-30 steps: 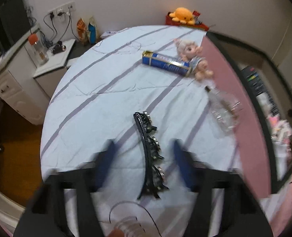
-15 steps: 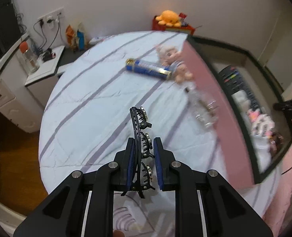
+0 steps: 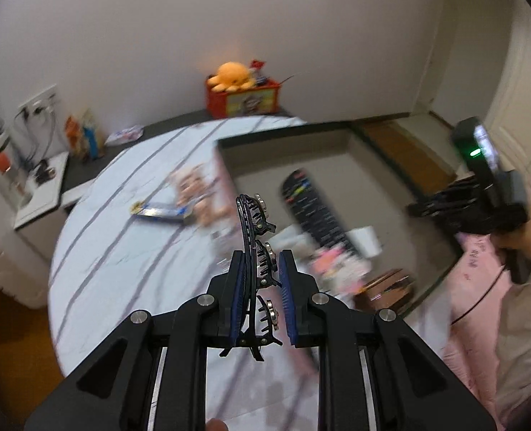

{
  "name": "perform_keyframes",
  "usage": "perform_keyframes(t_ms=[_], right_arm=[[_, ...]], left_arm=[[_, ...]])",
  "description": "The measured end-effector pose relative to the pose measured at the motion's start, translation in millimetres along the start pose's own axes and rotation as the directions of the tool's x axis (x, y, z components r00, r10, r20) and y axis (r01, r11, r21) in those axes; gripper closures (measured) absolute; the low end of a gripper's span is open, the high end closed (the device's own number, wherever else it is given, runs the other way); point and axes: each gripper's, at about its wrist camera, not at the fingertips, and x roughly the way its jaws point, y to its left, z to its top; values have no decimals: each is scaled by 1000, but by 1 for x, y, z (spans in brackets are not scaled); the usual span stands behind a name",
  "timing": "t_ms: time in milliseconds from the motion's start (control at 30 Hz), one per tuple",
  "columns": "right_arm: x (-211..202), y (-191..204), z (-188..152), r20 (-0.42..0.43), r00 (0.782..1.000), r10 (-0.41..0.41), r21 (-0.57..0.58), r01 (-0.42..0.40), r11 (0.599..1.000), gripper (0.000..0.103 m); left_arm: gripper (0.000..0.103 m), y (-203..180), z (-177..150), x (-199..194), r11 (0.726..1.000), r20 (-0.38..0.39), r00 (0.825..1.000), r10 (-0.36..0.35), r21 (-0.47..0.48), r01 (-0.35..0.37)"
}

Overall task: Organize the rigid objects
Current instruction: 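Lift the hair clip with the left gripper into the pink box and release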

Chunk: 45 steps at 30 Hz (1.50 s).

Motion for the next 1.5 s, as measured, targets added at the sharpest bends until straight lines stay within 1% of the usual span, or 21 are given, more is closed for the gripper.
perform_keyframes(t_ms=[100,167,200,333,433,500,600,733,833,900,1067,1300,1500], right_arm=[[0,-1,-1,2,1000,5,2,-5,1000,91],[0,-1,-1,3,1000,7,3,-7,1000,91],[-1,-1,-1,4,1000,9,5,-9,1000,91],[-1,1,-2,6,1000,6,2,-6,1000,90],[-1,1,-2,5,1000,7,1,-7,1000,90],[-1,2,-2,4,1000,6,-1,-6,1000,90],[-1,3,-2,3,1000,5,-3,-5,1000,90],[-1,1,-1,2,1000,8,-4,-8,1000,90],[-1,0,-1,2,1000,8,-5,-8,1000,89],[1,1,-2,-8,1000,9,-8,-9,1000,89],[4,1,-3,-13,1000,10,0,-10,1000,89],[4,4,-1,-24,1000,-5,-1,5,1000,89],[6,7,1,-34,999,-26,-4,26,1000,89]], left_arm=[[84,-27,10,6,999,-4,1000,-25,46,25],[84,-43,16,14,996,-13,998,-62,67,63],[84,-53,18,20,993,-24,996,-83,79,84],[84,-83,20,48,986,-72,990,-124,102,131],[84,-99,20,66,979,-108,980,-167,97,178],[84,-109,21,76,978,-124,978,-170,104,183],[84,-120,21,88,973,-150,970,-191,102,208],[84,-132,17,98,970,-173,965,-199,106,219],[84,-137,13,98,969,-177,964,-196,116,218],[83,-136,11,94,971,-172,968,-181,123,204],[77,-131,5,78,976,-149,977,-150,135,170],[76,-109,0,50,983,-99,989,-114,130,127],[75,-71,-9,26,994,-68,996,-59,89,65]])
